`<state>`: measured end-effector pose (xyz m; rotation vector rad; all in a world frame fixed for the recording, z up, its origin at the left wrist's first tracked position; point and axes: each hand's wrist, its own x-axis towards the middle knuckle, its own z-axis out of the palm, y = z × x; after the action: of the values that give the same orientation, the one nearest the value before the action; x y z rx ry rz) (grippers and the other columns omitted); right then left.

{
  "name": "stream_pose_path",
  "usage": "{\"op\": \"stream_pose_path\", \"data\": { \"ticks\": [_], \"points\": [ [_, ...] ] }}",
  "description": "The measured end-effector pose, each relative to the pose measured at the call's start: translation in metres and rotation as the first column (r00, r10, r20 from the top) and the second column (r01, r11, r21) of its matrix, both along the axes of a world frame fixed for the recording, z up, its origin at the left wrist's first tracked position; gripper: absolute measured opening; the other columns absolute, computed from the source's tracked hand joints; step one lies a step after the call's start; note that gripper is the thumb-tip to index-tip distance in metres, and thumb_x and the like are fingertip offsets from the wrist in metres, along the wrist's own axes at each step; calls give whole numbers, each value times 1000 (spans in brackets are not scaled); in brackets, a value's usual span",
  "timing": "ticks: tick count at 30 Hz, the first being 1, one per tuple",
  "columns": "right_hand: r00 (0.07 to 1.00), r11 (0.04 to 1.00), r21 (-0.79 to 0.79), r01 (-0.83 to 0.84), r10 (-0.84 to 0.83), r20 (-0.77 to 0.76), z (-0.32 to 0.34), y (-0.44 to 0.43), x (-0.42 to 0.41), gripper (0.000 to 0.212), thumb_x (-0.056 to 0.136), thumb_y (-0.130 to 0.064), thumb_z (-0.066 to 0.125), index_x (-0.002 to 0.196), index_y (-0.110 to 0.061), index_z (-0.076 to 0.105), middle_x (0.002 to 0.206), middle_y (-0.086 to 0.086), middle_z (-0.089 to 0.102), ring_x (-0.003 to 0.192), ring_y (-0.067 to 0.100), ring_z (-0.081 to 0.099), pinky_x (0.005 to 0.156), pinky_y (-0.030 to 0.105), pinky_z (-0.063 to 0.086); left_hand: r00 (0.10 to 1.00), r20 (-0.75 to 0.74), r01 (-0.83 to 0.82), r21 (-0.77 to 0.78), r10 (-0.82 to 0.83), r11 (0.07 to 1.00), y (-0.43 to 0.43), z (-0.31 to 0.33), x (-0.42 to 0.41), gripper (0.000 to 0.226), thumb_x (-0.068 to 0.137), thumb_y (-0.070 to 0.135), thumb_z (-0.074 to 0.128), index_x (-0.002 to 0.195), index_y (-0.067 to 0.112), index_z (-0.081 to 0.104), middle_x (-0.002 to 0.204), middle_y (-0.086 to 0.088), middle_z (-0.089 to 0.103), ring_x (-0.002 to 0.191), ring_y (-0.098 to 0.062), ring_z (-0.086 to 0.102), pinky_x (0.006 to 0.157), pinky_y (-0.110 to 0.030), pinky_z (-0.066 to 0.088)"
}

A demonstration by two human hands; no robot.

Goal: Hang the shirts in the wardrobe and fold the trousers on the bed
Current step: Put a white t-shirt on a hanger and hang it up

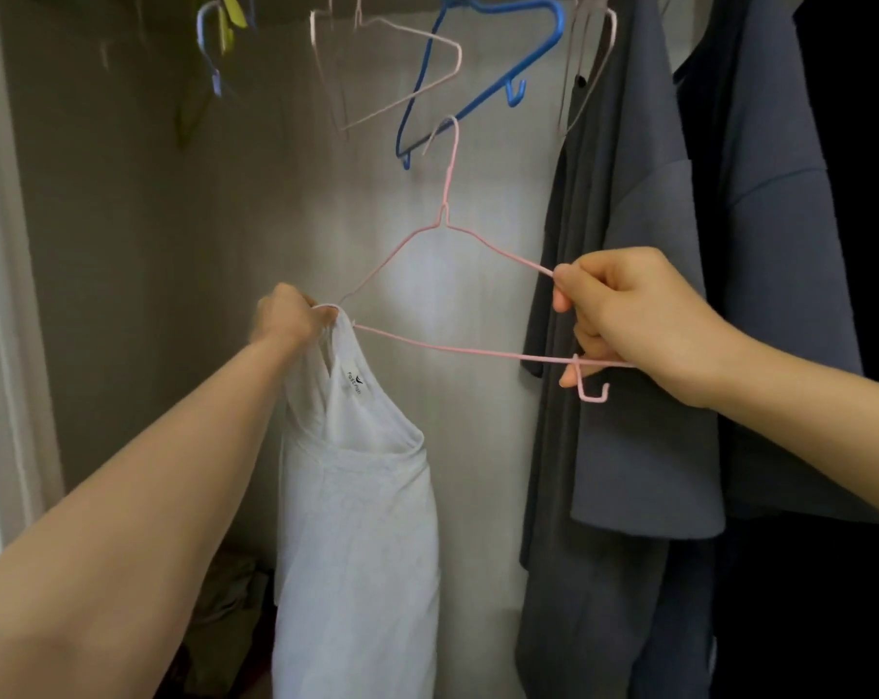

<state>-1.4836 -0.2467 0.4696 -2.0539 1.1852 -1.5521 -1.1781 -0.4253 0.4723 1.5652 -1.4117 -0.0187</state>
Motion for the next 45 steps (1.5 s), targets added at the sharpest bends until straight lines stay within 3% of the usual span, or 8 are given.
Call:
{"op": "stream_pose_path", "data": {
  "ticks": [13, 19, 24, 28, 32, 39, 43, 45],
  "points": [
    [995, 997, 5, -76, 77, -56, -9, 0, 10, 37, 100, -18, 49, 64, -9, 54, 40, -8, 26, 30, 7, 31, 47, 40, 56, 989, -42, -138, 122, 144, 983, -10, -27, 27, 45, 89, 38, 71, 106, -4, 70, 114, -28, 67, 107, -42, 63, 84, -40, 50],
    [995, 999, 22, -32, 34, -96, -19, -13, 19, 39, 100, -21, 49, 63, -11, 55, 42, -8, 26, 28, 13, 43, 45, 42, 57, 995, -7, 101, 9, -101, 995, -3, -20, 5, 42, 90, 36, 69, 66, 2, 64, 63, -12, 54, 59, -25, 47, 54, -33, 32],
    [996, 1000, -5, 12, -12, -92, -26, -28, 31, 36, 100, -17, 48, 66, -9, 56, 37, -5, 29, 34, 24, 53, 36, 24, 47, 907, -27, 406, -217, -421, 888, 14, 6, -42, 36, 92, 24, 67, 64, 7, 52, 64, -5, 29, 59, -16, 24, 48, -28, 18],
    [1000, 993, -119, 20, -19, 12, -25, -30, 34, 37, 101, -19, 48, 66, -10, 56, 47, 1, 28, 30, 10, 46, 44, 43, 56, 917, 20, 379, -353, -398, 856, 31, 28, -57, 49, 95, 26, 60, 55, 18, 33, 52, 7, 22, 52, -12, 18, 50, -31, 18],
    [991, 978, -207, 16, 12, 133, -15, -23, 32, 39, 101, -22, 49, 65, -8, 57, 49, 1, 24, 30, 9, 49, 48, 58, 53, 908, 270, 414, -452, -321, 790, 48, 49, -58, 44, 105, 21, 45, 70, -5, 51, 69, -18, 42, 74, -26, 40, 71, -30, 27],
    [880, 915, 2, -403, 386, 277, 14, -9, 31, 29, 97, -21, 53, 71, -10, 58, 49, 0, 25, 41, 10, 28, 53, 38, 55, 792, 111, 560, -523, -601, 642, 59, 66, -59, 41, 107, 32, 39, 75, 11, 53, 67, 6, 40, 61, -3, 36, 63, -22, 32],
    [600, 676, 48, -735, 615, 512, 21, -10, 21, 38, 85, -35, 44, 74, -5, 64, 60, 5, 52, 62, 18, 49, 58, 34, 55, 753, 14, 573, -507, -658, 644, 61, 71, -56, 52, 104, 46, 38, 62, 18, 48, 51, 11, 36, 53, -5, 33, 56, -23, 30],
    [646, 713, 63, -698, 590, 485, 14, -17, 27, 28, 81, -24, 51, 81, -3, 70, 78, 10, 64, 76, 21, 56, 67, 37, 58, 748, -9, 563, -523, -664, 640, 61, 71, -58, 53, 104, 46, 40, 61, 17, 47, 50, 12, 35, 52, -5, 32, 56, -23, 29]
  ]
}}
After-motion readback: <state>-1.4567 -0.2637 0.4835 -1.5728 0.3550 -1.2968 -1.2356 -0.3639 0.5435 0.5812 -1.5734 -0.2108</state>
